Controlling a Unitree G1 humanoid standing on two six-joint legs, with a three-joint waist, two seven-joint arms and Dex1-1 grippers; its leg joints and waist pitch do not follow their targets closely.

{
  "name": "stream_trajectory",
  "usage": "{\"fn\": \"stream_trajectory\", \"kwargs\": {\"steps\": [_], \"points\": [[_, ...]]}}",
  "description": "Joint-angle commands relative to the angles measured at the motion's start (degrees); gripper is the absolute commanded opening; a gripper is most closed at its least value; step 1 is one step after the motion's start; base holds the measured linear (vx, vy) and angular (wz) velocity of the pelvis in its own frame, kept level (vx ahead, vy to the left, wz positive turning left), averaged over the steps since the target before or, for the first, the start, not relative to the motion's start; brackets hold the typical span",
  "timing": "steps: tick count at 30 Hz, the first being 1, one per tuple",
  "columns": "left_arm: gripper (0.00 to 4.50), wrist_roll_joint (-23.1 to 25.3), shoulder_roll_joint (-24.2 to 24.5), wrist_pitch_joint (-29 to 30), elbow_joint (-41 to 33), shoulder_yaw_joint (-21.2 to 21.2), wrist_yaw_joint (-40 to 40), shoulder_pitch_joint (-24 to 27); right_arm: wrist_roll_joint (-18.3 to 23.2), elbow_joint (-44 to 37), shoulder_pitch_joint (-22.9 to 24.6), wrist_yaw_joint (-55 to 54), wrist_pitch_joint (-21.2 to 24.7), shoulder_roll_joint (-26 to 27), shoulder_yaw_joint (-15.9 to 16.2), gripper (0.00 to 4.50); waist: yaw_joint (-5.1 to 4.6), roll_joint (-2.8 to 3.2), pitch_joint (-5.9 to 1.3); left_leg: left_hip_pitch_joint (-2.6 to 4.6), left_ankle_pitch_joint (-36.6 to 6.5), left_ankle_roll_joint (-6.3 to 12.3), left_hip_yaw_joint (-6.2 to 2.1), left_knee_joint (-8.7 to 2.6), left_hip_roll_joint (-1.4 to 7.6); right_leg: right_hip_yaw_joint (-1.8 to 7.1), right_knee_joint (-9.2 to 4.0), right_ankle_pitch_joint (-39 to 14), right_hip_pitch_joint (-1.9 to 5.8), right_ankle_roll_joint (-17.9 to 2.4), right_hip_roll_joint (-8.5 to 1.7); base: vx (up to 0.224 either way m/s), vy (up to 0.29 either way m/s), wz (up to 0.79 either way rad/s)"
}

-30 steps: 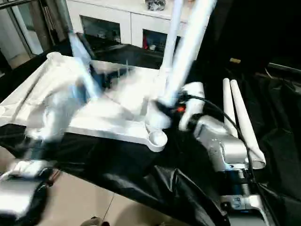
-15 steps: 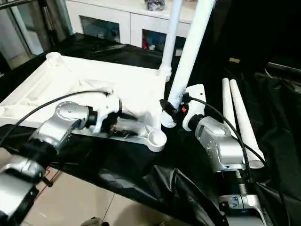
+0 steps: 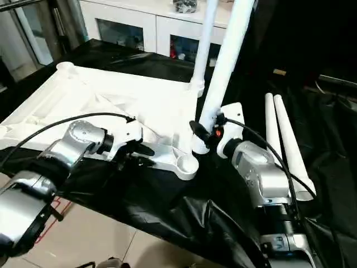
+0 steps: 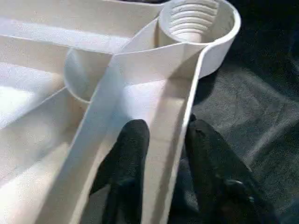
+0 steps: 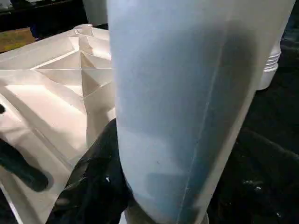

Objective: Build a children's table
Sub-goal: Insert table leg to table base

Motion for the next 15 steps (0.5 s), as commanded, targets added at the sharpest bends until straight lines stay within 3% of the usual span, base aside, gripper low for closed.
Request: {"fn": "stream_trajectory", "kwargs": {"steps": [1,3,4,5,9,10,15], "points": [[1.10,0.9,-0.2,-0.9,1.2,0.6,0.2,-1.6,-0.2,-1.1,0.1,0.2,0.2,-0.3,0.3,1.88,0.00,-0.02,-4.83,1.04,-6.6,1.69,-1.36,-3.54,3.06,3.34,-3.73,-6.3,3.60,-12.9,-5.60,0.000,0.000,0.00],[0.95,0.9,-0.9,-1.2,3.2,1.3,-0.6,-2.5,-0.2,-1.4,0.2,0.5,0.4,-0.3,0.5,1.88,0.05,0.33,-4.80,1.06,-6.8,1.72,-1.42,-3.54,3.06,3.31,-3.82,-6.7,3.58,-12.9,-5.67,0.000,0.000,0.00],[0.88,0.9,-1.0,-1.3,3.7,1.4,-0.9,-2.7,-0.2,-1.5,0.3,0.6,0.5,-0.3,0.5,1.88,0.03,0.13,-4.79,1.06,-7.1,1.68,-1.39,-3.53,2.99,3.29,-3.90,-6.9,3.62,-12.8,-5.61,0.000,0.000,0.00],[0.88,0.9,-1.1,-1.4,3.9,1.4,-1.0,-2.8,-0.2,-1.5,0.3,0.6,0.5,-0.3,0.5,1.88,0.08,0.44,-4.80,1.09,-7.1,1.65,-1.44,-3.55,3.00,3.28,-3.94,-7.1,3.61,-12.9,-5.63,0.000,0.000,0.00],[0.53,1.8,-1.3,-2.0,5.6,1.1,-1.4,-3.3,-0.4,-1.9,0.7,0.7,0.5,-0.3,0.7,1.88,0.00,0.34,-4.84,1.11,-7.5,1.45,-1.51,-3.62,3.15,3.26,-3.83,-6.0,3.64,-13.4,-5.65,0.000,0.000,0.00],[0.45,1.9,-1.4,-1.9,5.9,1.2,-1.3,-3.4,-0.4,-2.0,0.8,0.8,0.6,-0.3,0.7,1.88,0.04,0.60,-4.85,1.12,-7.6,1.41,-1.56,-3.62,3.18,3.26,-3.77,-5.9,3.67,-13.5,-5.72,0.000,0.000,0.00],[0.19,2.7,-1.5,0.2,6.7,1.7,-1.0,-3.0,0.9,-4.2,1.5,2.4,2.7,-0.5,1.2,1.88,-0.21,0.36,-4.88,0.92,-7.1,2.02,-1.55,-3.57,3.05,3.26,-3.68,-4.2,4.01,-14.1,-5.67,0.000,0.000,0.00]]}}
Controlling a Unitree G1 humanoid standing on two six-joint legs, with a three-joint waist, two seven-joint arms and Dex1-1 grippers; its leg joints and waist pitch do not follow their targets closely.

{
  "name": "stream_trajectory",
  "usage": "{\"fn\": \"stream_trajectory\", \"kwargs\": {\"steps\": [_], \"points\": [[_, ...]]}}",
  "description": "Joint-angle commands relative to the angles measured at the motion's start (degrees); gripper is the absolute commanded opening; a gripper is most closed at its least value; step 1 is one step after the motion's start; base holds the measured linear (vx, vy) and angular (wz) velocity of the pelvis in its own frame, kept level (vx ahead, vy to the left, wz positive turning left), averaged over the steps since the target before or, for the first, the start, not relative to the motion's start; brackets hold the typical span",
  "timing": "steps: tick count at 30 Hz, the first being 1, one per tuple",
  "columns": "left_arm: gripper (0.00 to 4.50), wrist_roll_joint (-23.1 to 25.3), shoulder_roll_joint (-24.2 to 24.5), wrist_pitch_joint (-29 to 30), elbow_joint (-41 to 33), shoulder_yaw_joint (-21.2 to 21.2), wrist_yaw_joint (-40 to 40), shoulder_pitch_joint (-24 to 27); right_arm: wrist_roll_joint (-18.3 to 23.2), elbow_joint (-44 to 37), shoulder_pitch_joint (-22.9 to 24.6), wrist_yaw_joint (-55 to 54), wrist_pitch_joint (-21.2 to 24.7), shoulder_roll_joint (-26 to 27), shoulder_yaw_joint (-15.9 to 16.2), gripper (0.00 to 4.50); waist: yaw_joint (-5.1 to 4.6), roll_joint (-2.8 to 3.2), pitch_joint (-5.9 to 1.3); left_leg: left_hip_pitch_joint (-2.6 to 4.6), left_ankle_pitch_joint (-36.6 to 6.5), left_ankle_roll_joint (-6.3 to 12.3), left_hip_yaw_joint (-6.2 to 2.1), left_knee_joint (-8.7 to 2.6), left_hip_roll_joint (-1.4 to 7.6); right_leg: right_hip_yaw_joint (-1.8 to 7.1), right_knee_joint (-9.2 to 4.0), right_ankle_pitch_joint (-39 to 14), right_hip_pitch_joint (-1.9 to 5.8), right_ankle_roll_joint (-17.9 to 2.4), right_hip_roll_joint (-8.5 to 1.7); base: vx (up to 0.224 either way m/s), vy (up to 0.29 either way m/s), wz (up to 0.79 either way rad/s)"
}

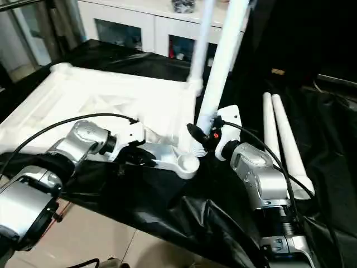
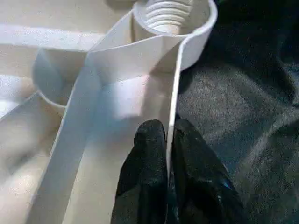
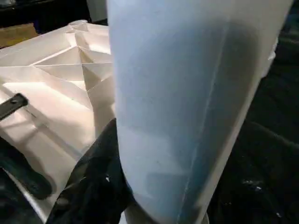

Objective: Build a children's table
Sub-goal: Insert table leg to table base

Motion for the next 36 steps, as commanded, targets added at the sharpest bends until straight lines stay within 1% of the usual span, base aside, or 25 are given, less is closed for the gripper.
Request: {"fn": "stream_trajectory", "kwargs": {"steps": [1,3,4,5,6,7,8,9,10,11,12,13,14,15,16,17,18,19,20,22,26,28,30,34,36], "points": [[0.12,0.4,0.5,2.8,0.4,0.9,1.2,0.1,1.8,-3.1,0.4,1.6,2.1,-0.7,0.1,1.88,0.26,0.33,-4.89,0.80,-6.8,2.26,-1.59,-3.51,3.07,3.24,-3.61,-3.9,4.00,-14.2,-5.67,0.000,0.000,0.00],[0.03,0.5,0.6,4.1,0.2,0.9,1.8,0.5,2.7,-4.0,0.5,2.3,3.0,-0.8,0.1,1.88,0.18,0.33,-4.80,0.86,-7.1,2.55,-1.61,-3.52,3.12,3.20,-3.71,-4.5,3.98,-14.4,-5.67,0.000,0.000,0.00],[0.01,0.1,0.4,4.8,-0.2,1.3,2.0,1.0,3.6,-4.8,0.7,3.2,3.8,-1.1,0.1,1.88,0.05,0.35,-4.72,0.90,-7.8,2.45,-1.61,-3.58,3.12,3.17,-3.89,-5.9,3.96,-14.2,-5.67,0.000,0.000,0.00],[0.01,-0.4,0.0,6.6,-1.4,1.8,2.2,2.0,4.6,-6.0,1.0,4.8,4.9,-1.9,0.3,1.88,0.04,0.34,-4.74,0.90,-8.0,2.38,-1.61,-3.53,3.11,3.17,-3.95,-6.4,3.96,-14.2,-5.69,0.000,0.000,0.00],[0.01,-0.8,-0.5,8.7,-3.0,2.2,2.9,3.2,5.2,-6.8,1.3,6.1,5.9,-2.6,0.5,1.88,-0.05,0.12,-4.60,0.99,-8.4,2.32,-1.59,-3.62,3.29,3.17,-3.96,-6.8,3.97,-14.4,-5.67,0.000,0.000,0.00],[0.01,-0.9,-0.7,9.9,-3.9,2.4,3.4,3.8,5.5,-7.2,1.4,6.8,6.4,-3.0,0.7,1.88,-0.05,0.24,-4.55,1.05,-8.7,2.44,-1.58,-3.58,3.37,3.22,-4.01,-7.4,3.92,-14.6,-5.76,0.000,0.000,0.00],[0.01,-1.1,-0.9,10.7,-4.8,2.6,3.7,4.4,5.5,-7.4,1.5,7.2,6.8,-3.3,0.9,1.88,-0.04,0.26,-4.60,1.07,-9.0,2.40,-1.54,-3.50,3.20,3.19,-4.29,-8.8,3.87,-14.3,-5.76,0.000,0.000,0.00],[0.00,-1.8,-1.5,11.6,-7.5,3.1,4.2,6.1,5.1,-7.5,1.6,7.8,7.2,-3.8,1.2,1.88,-0.06,0.24,-4.56,1.05,-9.0,2.23,-1.56,-3.55,3.21,3.20,-4.34,-9.3,3.89,-14.1,-5.72,0.000,0.000,0.00],[0.00,-2.2,-1.8,12.0,-9.2,3.3,4.5,7.2,4.6,-7.1,1.6,7.7,7.0,-3.9,1.2,1.88,-0.09,-0.33,-4.50,0.91,-8.7,2.26,-1.60,-3.58,3.29,3.17,-4.22,-10.1,3.93,-13.9,-5.80,0.000,0.000,0.00],[0.00,-2.2,-1.8,12.1,-9.4,3.3,4.5,7.3,4.5,-7.1,1.6,7.7,7.0,-3.9,1.2,1.88,-0.05,-0.12,-4.49,0.96,-8.7,2.23,-1.54,-3.53,3.28,3.20,-4.34,-10.8,3.79,-13.7,-5.85,0.000,0.000,0.00],[0.00,-2.6,-2.1,11.5,-12.7,3.3,5.0,9.4,3.5,-5.8,1.1,6.8,6.6,-3.8,1.2,1.88,-0.07,-0.26,-4.54,0.96,-8.6,2.11,-1.60,-3.53,3.35,3.20,-4.37,-11.8,3.72,-13.2,-5.86,0.000,0.000,0.00],[0.00,-2.6,-2.1,11.5,-12.8,3.3,5.0,9.4,3.5,-5.7,1.1,6.8,6.6,-3.8,1.2,1.88,-0.14,-0.37,-4.37,0.96,-8.9,2.13,-1.54,-3.56,3.24,3.17,-4.62,-13.6,3.54,-12.4,-5.75,0.000,0.000,0.00],[0.00,-2.6,-2.2,11.1,-14.3,3.2,5.4,10.5,2.7,-4.6,0.7,6.1,6.0,-3.7,1.2,1.88,-0.12,-0.40,-4.42,1.01,-8.9,2.21,-1.47,-3.54,3.11,3.18,-4.77,-14.2,3.49,-12.0,-5.65,0.000,0.000,0.00],[0.00,-2.5,-2.2,10.9,-16.5,3.1,6.0,12.0,2.0,-3.2,0.0,5.3,5.3,-3.4,1.4,1.88,-0.19,-0.24,-4.43,1.01,-8.8,1.93,-1.54,-3.60,3.22,3.19,-4.73,-14.8,3.39,-11.7,-5.71,0.000,0.000,0.00],[0.00,-2.4,-2.2,11.4,-17.7,3.1,6.2,12.6,2.0,-3.0,-0.1,5.1,5.3,-3.4,1.4,1.88,-0.21,-0.22,-4.43,0.97,-8.7,1.73,-1.53,-3.62,3.22,3.17,-4.77,-15.0,3.30,-11.3,-5.61,0.000,0.000,0.00],[0.00,-2.0,-2.0,12.1,-19.5,3.0,6.5,13.7,2.0,-2.1,-0.6,4.8,5.2,-3.1,1.4,1.88,-0.21,-0.16,-4.53,1.10,-8.6,1.61,-1.53,-3.63,3.31,3.22,-4.66,-14.5,3.30,-11.4,-5.65,0.000,0.000,0.00],[0.00,-1.9,-1.9,12.1,-19.6,2.9,6.5,13.7,2.0,-2.0,-0.6,4.8,5.2,-3.0,1.4,1.88,-0.35,-0.14,-4.54,0.90,-8.2,1.79,-1.57,-3.64,3.30,3.22,-4.49,-13.4,3.36,-11.5,-5.62,0.000,0.000,0.00],[0.00,-1.4,-1.6,13.5,-21.5,2.6,7.1,14.9,2.0,-0.5,-1.4,4.4,5.2,-2.5,1.4,1.88,-0.38,-0.20,-4.66,0.89,-7.7,1.99,-1.53,-3.58,3.23,3.23,-4.31,-12.4,3.39,-11.5,-5.59,0.000,0.000,0.00],[0.00,-1.4,-1.5,14.2,-22.3,2.6,7.2,15.3,1.9,0.1,-1.7,4.4,5.2,-2.4,1.5,1.88,-0.46,-0.24,-4.57,0.88,-7.7,2.04,-1.52,-3.66,3.29,3.23,-4.35,-12.2,3.32,-11.7,-5.59,0.000,0.000,0.00],[0.00,-1.6,-1.4,15.8,-24.1,2.8,7.3,16.2,1.4,1.3,-2.2,4.6,5.4,-2.3,2.0,1.88,-0.48,-0.32,-4.56,0.90,-7.5,2.25,-1.45,-3.61,3.28,3.24,-4.36,-12.3,3.31,-11.7,-5.63,0.000,0.000,0.00],[0.00,-1.5,-0.8,17.0,-26.1,2.7,7.3,17.0,1.2,2.4,-2.6,5.5,5.4,-2.0,2.2,1.88,-0.60,-0.65,-4.41,0.84,-7.7,2.32,-1.43,-3.68,3.19,3.20,-4.58,-14.2,3.22,-10.8,-5.59,0.000,0.000,0.00],[0.00,-1.5,-0.4,17.9,-27.8,2.6,7.0,17.6,1.1,3.3,-3.1,5.7,5.1,-1.8,2.2,1.88,-0.69,-0.53,-4.42,0.82,-7.9,2.20,-1.49,-3.71,3.21,3.21,-4.58,-14.7,3.19,-10.4,-5.58,0.000,0.000,0.00],[0.00,-1.5,-0.1,19.2,-29.4,2.7,6.9,17.9,1.0,4.5,-3.7,6.0,4.5,-1.5,2.2,1.88,-0.87,-0.43,-4.44,0.84,-8.0,2.10,-1.50,-3.73,3.22,3.21,-4.58,-14.4,3.12,-10.5,-5.57,0.000,0.000,0.00],[0.00,-1.5,-0.2,20.6,-30.6,3.0,7.8,18.0,1.0,5.4,-3.5,6.1,3.5,-1.4,2.0,1.88,-0.88,-0.37,-4.40,0.85,-8.3,1.96,-1.46,-3.71,3.15,3.23,-4.65,-14.7,3.12,-10.5,-5.51,0.000,0.000,0.00],[0.00,-1.7,-0.3,21.2,-30.8,3.3,8.0,17.8,1.1,5.7,-3.1,5.8,3.0,-1.1,1.4,1.88,-0.89,-0.12,-4.39,0.89,-8.6,1.81,-1.54,-3.76,3.14,3.20,-4.75,-15.2,3.11,-10.3,-5.48,0.000,0.000,0.00]]}}
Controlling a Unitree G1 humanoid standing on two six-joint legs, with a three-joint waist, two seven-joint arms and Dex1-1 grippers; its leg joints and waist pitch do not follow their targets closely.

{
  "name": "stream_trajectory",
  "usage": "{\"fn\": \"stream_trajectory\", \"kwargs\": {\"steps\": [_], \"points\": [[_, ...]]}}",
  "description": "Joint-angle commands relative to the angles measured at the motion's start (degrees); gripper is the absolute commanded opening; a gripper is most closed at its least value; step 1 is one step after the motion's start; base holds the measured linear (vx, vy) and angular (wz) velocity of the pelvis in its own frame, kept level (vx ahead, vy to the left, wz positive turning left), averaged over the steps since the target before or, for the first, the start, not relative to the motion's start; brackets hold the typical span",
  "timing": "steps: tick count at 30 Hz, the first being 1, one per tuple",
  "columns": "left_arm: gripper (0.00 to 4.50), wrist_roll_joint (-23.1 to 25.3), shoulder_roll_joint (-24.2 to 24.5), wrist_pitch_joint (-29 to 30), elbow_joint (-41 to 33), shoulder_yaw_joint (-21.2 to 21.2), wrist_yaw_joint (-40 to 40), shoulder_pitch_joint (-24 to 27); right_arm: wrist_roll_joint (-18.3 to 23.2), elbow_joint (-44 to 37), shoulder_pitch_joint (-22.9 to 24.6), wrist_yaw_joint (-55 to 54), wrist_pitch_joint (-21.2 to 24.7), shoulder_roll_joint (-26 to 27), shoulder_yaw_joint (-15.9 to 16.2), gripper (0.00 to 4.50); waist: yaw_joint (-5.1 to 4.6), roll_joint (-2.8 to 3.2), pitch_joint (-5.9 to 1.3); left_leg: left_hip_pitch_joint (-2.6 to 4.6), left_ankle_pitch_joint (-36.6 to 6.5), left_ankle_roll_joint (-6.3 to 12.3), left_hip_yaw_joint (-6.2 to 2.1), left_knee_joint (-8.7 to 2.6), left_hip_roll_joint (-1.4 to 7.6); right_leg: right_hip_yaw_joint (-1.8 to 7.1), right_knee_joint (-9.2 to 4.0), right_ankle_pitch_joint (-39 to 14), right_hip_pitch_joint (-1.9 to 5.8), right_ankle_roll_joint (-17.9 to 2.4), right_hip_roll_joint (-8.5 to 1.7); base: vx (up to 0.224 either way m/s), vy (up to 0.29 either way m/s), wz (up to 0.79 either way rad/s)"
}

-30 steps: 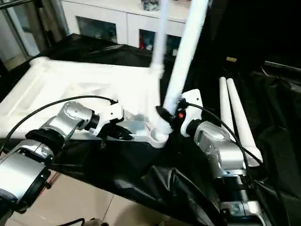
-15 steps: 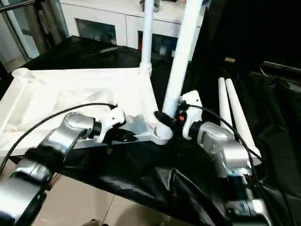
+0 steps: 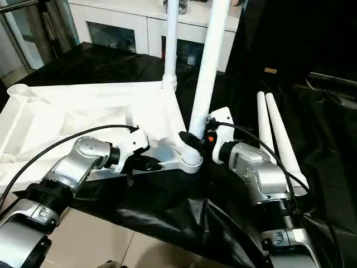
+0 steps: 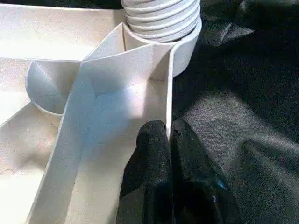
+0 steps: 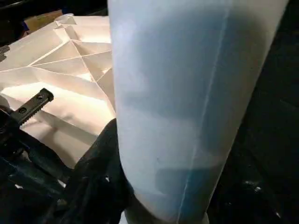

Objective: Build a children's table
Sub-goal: Insert table leg to table base

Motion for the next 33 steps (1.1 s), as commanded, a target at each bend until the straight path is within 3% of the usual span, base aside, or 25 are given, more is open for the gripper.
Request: {"fn": "stream_trajectory", "kwargs": {"steps": [1,3,13,14,16,24,29,33], "points": [[0.00,-0.5,-0.5,1.3,0.4,-0.3,0.2,1.4,-0.4,1.1,-0.1,-0.3,-0.6,0.3,-0.6,1.88,0.23,-0.30,-4.14,0.69,-8.7,1.76,-1.59,-3.75,3.18,3.19,-4.68,-15.1,2.80,-10.3,-5.44,0.000,0.000,0.00],[0.00,-0.7,-0.4,2.3,-0.4,0.1,0.8,1.4,1.1,1.2,2.1,-0.7,-1.1,1.1,-2.7,1.88,0.29,-0.14,-4.18,0.77,-9.1,1.68,-1.58,-3.74,3.24,3.26,-4.73,-14.7,2.75,-10.5,-5.53,0.000,0.000,0.00],[0.00,-0.5,-0.4,2.9,0.2,0.6,2.0,0.5,2.8,2.2,8.9,-0.9,-4.8,2.9,-5.9,1.88,0.36,0.24,-4.21,0.76,-10.4,1.60,-1.69,-3.89,3.20,3.15,-4.84,-14.0,2.87,-11.2,-5.46,0.000,0.000,0.00],[0.00,-0.5,-0.4,2.9,0.3,0.7,2.2,0.4,3.0,1.9,9.6,-0.9,-5.1,3.2,-6.2,1.88,0.45,0.52,-4.21,0.80,-10.5,1.54,-1.70,-3.89,3.21,3.16,-4.89,-14.2,2.84,-11.1,-5.53,0.000,0.000,0.00],[0.00,-0.4,-0.4,2.7,0.7,0.8,2.6,0.1,3.2,0.8,11.1,-0.7,-5.7,3.4,-6.3,1.88,0.41,0.37,-4.24,0.79,-10.5,1.69,-1.73,-3.95,3.22,3.15,-4.91,-13.9,2.89,-11.1,-5.46,0.000,0.000,0.00],[0.00,0.0,-0.6,1.7,2.4,1.0,3.4,-0.6,-0.7,-3.4,14.5,-2.1,-7.9,3.0,-2.1,1.88,0.34,0.49,-4.04,0.84,-12.4,1.45,-1.85,-4.10,3.13,3.07,-5.58,-19.7,2.60,-9.0,-5.40,0.000,0.000,0.00],[0.00,0.3,-0.5,0.9,3.0,0.7,3.2,-0.9,-2.8,-3.6,13.3,-1.9,-8.1,2.3,0.5,1.88,0.15,0.61,-4.02,0.85,-13.1,1.28,-1.87,-4.19,3.09,3.10,-5.58,-19.3,2.56,-9.2,-5.38,0.000,0.000,0.00],[0.00,0.4,-0.5,0.1,3.7,0.4,2.8,-1.3,-4.5,-2.3,10.9,-1.3,-8.0,1.8,3.3,1.88,-0.17,0.39,-3.75,1.04,-15.4,0.82,-1.98,-4.27,3.00,2.99,-6.14,-24.1,2.39,-8.1,-5.45,0.000,0.000,0.00]]}}
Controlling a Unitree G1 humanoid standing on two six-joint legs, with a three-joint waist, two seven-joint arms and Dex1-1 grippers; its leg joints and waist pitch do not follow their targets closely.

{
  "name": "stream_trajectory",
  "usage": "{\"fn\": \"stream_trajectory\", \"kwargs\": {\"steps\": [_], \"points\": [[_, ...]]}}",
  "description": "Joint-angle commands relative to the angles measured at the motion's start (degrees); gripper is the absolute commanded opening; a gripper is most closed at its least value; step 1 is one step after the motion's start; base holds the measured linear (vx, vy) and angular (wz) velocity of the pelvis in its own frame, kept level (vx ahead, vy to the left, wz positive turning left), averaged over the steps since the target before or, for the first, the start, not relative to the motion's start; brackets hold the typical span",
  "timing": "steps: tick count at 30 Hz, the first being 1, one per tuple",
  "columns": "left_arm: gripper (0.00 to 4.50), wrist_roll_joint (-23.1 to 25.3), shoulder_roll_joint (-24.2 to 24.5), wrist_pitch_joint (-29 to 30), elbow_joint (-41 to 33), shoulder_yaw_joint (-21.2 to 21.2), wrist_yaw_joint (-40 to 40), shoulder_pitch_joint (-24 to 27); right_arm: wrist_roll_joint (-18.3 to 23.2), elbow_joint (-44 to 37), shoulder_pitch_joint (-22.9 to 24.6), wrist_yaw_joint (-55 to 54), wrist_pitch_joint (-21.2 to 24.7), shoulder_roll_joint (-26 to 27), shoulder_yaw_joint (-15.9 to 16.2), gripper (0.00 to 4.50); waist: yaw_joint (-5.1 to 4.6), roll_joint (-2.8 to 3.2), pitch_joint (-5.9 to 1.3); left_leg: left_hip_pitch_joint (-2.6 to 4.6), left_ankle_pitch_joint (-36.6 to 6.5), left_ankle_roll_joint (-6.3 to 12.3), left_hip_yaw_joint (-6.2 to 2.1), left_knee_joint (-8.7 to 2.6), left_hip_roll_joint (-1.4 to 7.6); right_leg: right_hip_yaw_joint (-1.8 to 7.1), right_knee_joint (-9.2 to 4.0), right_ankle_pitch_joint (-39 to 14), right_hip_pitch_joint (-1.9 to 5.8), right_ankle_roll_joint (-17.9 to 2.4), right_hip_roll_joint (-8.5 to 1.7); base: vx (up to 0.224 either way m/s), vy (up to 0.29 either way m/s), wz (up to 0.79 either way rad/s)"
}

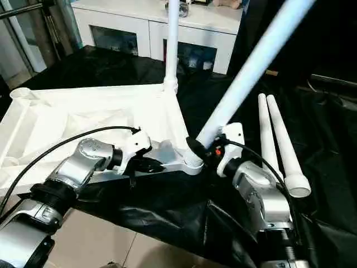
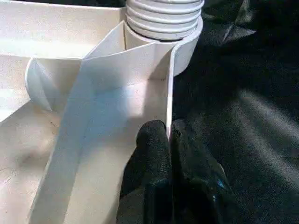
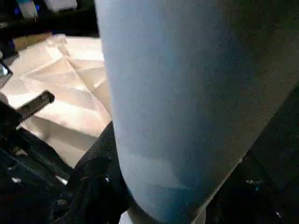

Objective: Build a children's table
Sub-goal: Insert table leg to table base

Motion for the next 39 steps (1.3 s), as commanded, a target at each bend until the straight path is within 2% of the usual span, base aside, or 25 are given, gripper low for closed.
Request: {"fn": "stream_trajectory", "kwargs": {"steps": [1,2,3,5,7,9,11,18,22,23,24,27,34,39], "points": [[0.00,0.6,0.2,0.2,0.9,0.4,2.1,-0.8,-2.3,3.5,0.9,1.3,2.6,0.0,3.6,1.88,-0.08,-0.48,-3.09,0.78,-15.7,0.83,-1.93,-4.24,3.03,2.99,-6.08,-25.0,2.01,-8.1,-5.46,0.000,0.000,0.00],[0.00,0.7,0.2,0.1,1.0,0.3,2.0,-0.9,-2.6,4.1,0.2,1.9,2.8,0.0,4.2,1.88,-0.13,-0.22,-2.88,0.96,-16.8,0.71,-2.03,-4.29,3.02,2.98,-6.36,-27.5,1.81,-7.5,-5.55,0.000,0.000,0.00],[0.00,0.7,0.2,0.0,1.0,0.2,1.8,-0.9,-2.8,4.4,-0.3,2.3,3.1,-0.1,4.5,1.88,-0.28,-0.34,-2.84,1.13,-17.8,0.55,-2.15,-4.30,2.97,2.87,-6.53,-29.7,1.74,-6.9,-5.57,0.000,0.000,0.00],[0.00,0.7,0.3,-0.3,1.0,0.0,1.4,-1.0,-3.4,5.4,-1.1,3.1,3.0,-0.3,5.3,1.88,-0.50,-0.56,-2.89,1.11,-18.1,0.44,-2.25,-4.36,3.03,2.86,-6.66,-30.7,1.75,-6.4,-5.60,0.000,0.000,0.00],[0.00,0.6,0.5,-0.9,0.9,-0.3,0.2,-1.1,-4.4,8.0,-2.7,4.6,2.1,-0.5,6.4,1.88,-0.71,-0.42,-2.92,1.20,-18.5,0.38,-2.33,-4.42,3.13,2.91,-6.65,-30.2,1.57,-6.5,-5.57,0.000,0.000,0.00],[0.00,0.4,0.6,-1.2,0.8,-0.5,-0.6,-1.1,-4.4,9.5,-3.8,5.3,1.9,-0.5,6.5,1.88,-1.06,-0.59,-2.97,0.92,-18.6,0.28,-2.42,-4.51,3.11,2.85,-6.54,-29.8,1.77,-6.7,-5.60,0.000,0.000,0.00],[0.00,0.1,0.7,-1.5,0.4,-0.7,-1.7,-1.1,-4.1,10.5,-4.6,6.1,2.0,-0.4,6.6,1.88,-1.18,-0.57,-2.99,1.25,-19.4,0.22,-2.38,-4.45,3.19,2.90,-6.63,-29.9,1.46,-6.9,-5.58,0.000,0.000,0.00],[0.00,-1.1,1.5,-2.8,-2.2,-1.3,-5.6,-0.2,-4.2,14.1,-7.1,10.6,1.7,-0.9,7.2,1.88,-1.49,-1.18,-3.14,0.93,-18.5,0.50,-2.31,-4.51,3.28,3.03,-6.26,-27.1,1.80,-8.3,-5.68,0.000,0.000,0.00],[0.00,-3.5,2.6,-4.2,-5.5,-1.4,-10.8,0.8,-3.5,14.4,-7.4,17.5,0.9,-2.5,8.6,1.88,-1.31,-1.33,-3.24,0.91,-16.9,0.90,-2.16,-4.54,3.50,3.23,-5.96,-24.3,1.83,-9.2,-5.70,0.000,0.000,0.00],[0.00,-3.9,2.9,-4.0,-6.1,-1.5,-11.9,1.0,-3.2,14.2,-7.3,19.3,0.7,-2.9,8.8,1.88,-1.25,-1.42,-3.30,0.78,-16.2,1.07,-2.16,-4.56,3.57,3.26,-5.64,-22.4,2.06,-9.8,-5.69,0.000,0.000,0.00],[0.00,-4.1,3.4,-4.2,-6.8,-1.6,-13.0,1.0,-3.0,13.8,-7.1,20.8,0.6,-3.4,9.2,1.88,-1.22,-1.55,-3.28,0.90,-16.0,1.16,-2.09,-4.64,3.73,3.26,-5.52,-20.9,1.93,-10.4,-5.61,0.000,0.000,0.00],[0.00,-4.3,4.8,-3.9,-8.4,-2.1,-15.2,1.3,-2.5,11.9,-6.3,24.7,0.5,-5.0,10.3,1.88,-0.91,-1.47,-3.24,0.97,-15.2,1.24,-1.95,-4.68,3.80,3.37,-5.22,-18.4,2.02,-11.5,-5.63,0.000,0.000,0.00],[0.00,-4.8,6.2,-3.2,-10.6,-1.9,-16.9,1.7,-2.3,9.2,-4.4,30.1,-0.4,-7.2,11.7,1.87,-0.08,-1.52,-3.02,1.23,-16.3,0.67,-1.95,-4.81,3.91,3.39,-5.43,-20.7,1.85,-11.1,-5.69,0.000,0.000,0.00],[0.00,-3.7,5.4,-3.6,-9.7,-0.7,-13.1,1.0,-3.3,8.7,-3.5,29.2,-1.5,-7.0,11.4,1.87,0.18,-1.49,-3.03,1.27,-17.0,-0.14,-2.06,-4.92,3.90,3.44,-5.51,-21.5,1.85,-10.7,-5.81,0.000,0.000,0.00]]}}
